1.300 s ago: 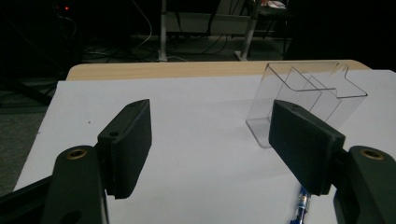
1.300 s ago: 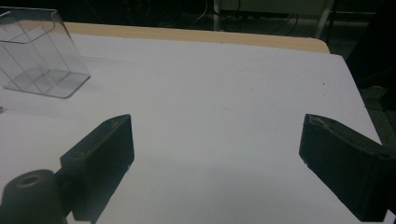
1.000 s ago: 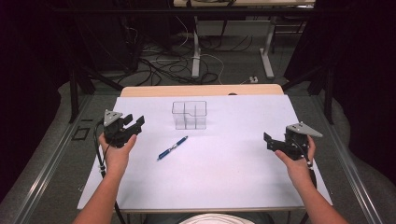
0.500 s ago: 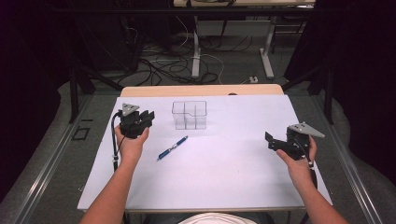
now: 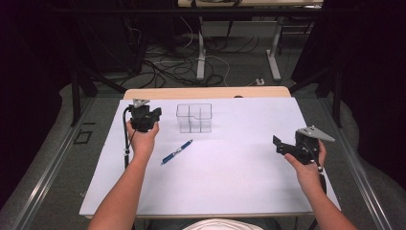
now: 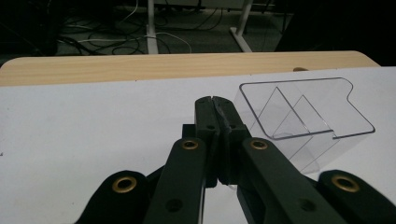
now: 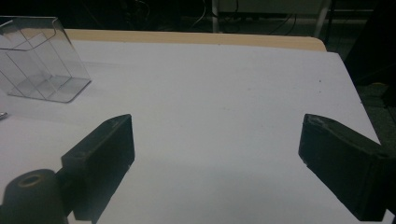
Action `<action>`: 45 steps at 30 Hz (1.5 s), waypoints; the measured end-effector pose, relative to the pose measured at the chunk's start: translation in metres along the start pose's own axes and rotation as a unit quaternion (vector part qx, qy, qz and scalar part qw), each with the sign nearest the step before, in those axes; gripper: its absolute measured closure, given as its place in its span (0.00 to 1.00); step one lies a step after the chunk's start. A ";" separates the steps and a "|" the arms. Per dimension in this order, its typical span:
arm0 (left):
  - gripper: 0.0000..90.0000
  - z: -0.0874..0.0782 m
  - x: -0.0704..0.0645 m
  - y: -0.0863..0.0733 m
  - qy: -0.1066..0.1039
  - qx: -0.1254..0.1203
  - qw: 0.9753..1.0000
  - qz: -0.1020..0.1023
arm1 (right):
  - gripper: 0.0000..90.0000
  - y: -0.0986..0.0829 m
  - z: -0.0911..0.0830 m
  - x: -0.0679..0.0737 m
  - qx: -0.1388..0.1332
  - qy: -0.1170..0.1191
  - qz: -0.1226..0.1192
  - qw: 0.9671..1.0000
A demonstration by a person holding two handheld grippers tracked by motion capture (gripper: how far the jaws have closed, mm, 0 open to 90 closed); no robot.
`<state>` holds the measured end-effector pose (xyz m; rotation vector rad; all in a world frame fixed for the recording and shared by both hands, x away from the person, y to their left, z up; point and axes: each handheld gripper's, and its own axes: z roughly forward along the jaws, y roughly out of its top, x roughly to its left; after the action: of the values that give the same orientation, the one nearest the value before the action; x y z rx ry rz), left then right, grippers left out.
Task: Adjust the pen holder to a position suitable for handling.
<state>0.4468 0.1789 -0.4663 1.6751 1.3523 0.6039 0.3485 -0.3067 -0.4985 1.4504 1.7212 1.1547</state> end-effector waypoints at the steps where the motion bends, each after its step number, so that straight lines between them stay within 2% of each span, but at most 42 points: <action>1: 1.00 0.000 0.000 0.000 0.000 0.000 1.000 0.000 | 0.11 0.000 0.001 0.000 -0.002 0.001 -0.001 1.000; 5: 1.00 0.006 -0.001 0.005 0.002 0.005 1.000 0.001 | 0.11 0.000 0.001 0.001 0.000 0.003 -0.007 1.000; 11: 1.00 0.016 -0.004 0.010 -0.001 0.018 1.000 0.001 | 0.11 -0.001 0.001 0.000 -0.004 0.000 0.005 1.000; 14: 1.00 0.022 -0.006 0.011 -0.008 0.022 1.000 -0.008 | 0.11 0.000 0.001 -0.001 -0.004 0.001 0.003 1.000; 17: 1.00 0.029 -0.008 0.010 -0.014 0.025 1.000 -0.013 | 0.11 0.000 0.001 0.000 -0.001 0.008 0.009 1.000; 19: 1.00 0.034 -0.008 0.008 -0.013 0.031 0.999 -0.016 | 0.11 0.000 0.002 -0.001 -0.001 0.005 0.004 1.000; 20: 1.00 0.036 -0.008 0.008 -0.016 0.035 0.999 -0.016 | 0.11 0.000 0.002 0.000 0.012 0.007 0.002 1.000; 21: 1.00 0.039 -0.008 0.007 -0.016 0.033 0.999 -0.017 | 0.11 -0.001 0.004 0.000 0.000 0.006 0.000 1.000; 27: 1.00 0.052 -0.007 0.001 -0.016 0.054 0.998 -0.022 | 0.11 -0.001 0.004 0.002 0.010 0.011 0.003 1.000; 28: 1.00 0.055 -0.006 0.001 -0.024 0.047 0.998 -0.032 | 0.11 -0.002 0.005 0.001 0.005 0.013 0.001 1.000; 30: 1.00 0.057 -0.005 0.001 -0.028 0.049 0.998 -0.035 | 0.11 -0.002 0.006 0.001 0.006 0.014 0.001 1.000; 33: 1.00 0.067 -0.003 -0.002 -0.032 0.051 0.998 -0.036 | 0.11 -0.002 0.005 0.002 0.006 0.014 0.001 1.000; 37: 1.00 0.071 -0.002 -0.004 -0.034 0.051 0.998 -0.023 | 0.11 -0.003 0.006 0.001 0.006 0.012 0.000 1.000; 38: 1.00 0.072 -0.001 -0.004 -0.033 0.051 0.998 -0.021 | 0.11 -0.003 0.005 0.002 0.013 0.012 0.003 1.000; 42: 1.00 0.073 -0.002 -0.004 -0.034 0.052 0.998 -0.021 | 0.11 -0.003 0.007 0.002 0.011 0.017 0.002 1.000; 45: 1.00 0.074 -0.006 -0.005 -0.043 0.053 0.997 -0.023 | 0.11 -0.004 0.008 0.002 0.011 0.019 -0.001 1.000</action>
<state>0.5022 0.1498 -0.5063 1.7291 1.3782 0.4356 0.3533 -0.3025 -0.5049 1.4494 1.7668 1.1734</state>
